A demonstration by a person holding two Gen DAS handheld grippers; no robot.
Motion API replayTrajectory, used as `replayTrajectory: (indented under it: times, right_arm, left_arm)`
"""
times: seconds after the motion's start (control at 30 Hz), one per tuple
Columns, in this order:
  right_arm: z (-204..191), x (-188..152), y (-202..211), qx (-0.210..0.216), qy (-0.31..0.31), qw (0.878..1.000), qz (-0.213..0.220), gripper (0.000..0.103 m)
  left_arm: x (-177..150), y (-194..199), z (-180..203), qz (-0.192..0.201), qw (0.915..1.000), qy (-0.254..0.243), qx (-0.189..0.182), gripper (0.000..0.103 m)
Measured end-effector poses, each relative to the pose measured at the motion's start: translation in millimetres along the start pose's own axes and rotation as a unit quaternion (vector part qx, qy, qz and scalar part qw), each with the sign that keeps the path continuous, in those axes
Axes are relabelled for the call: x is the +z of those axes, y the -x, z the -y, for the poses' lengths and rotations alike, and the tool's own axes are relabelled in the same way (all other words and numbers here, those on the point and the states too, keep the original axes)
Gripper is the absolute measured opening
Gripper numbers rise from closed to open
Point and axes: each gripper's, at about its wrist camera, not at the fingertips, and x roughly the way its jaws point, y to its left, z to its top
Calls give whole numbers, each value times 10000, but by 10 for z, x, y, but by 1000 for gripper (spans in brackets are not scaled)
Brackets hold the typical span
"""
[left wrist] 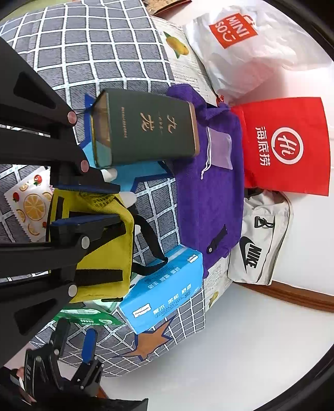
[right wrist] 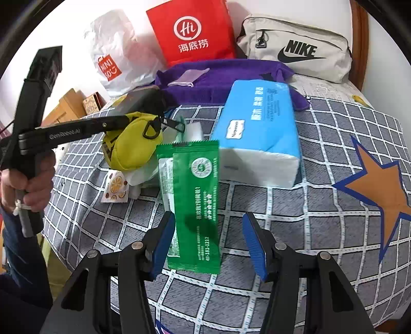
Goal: Organize soft objects
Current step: 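Grasp the green sachet with the right tool while the left tool grasps the yellow pouch, then lift and carry the green sachet and yellow pouch toward the purple towel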
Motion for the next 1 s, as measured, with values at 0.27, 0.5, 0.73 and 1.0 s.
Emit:
replayTrajectory:
  times: [0.27,0.5,0.73,1.0]
  right_arm:
    - [-186,-8,-163,42,7,10000,-53,58]
    - [-191,20,-277,-112,-177,9998,28,43]
    - [-161,54,9,-161,-41,9994,292,41]
    - [-167,226,321,-281,203,9980,538,41]
  left_arm:
    - [-59,25,28,-15,10000,12,-32,15]
    - [-78,38,39,2,10000,83,-32,15]
    - [-55,144,-21,105,9997,194,-72,15]
    - [9,359,-82,315,9988,370,-47,15]
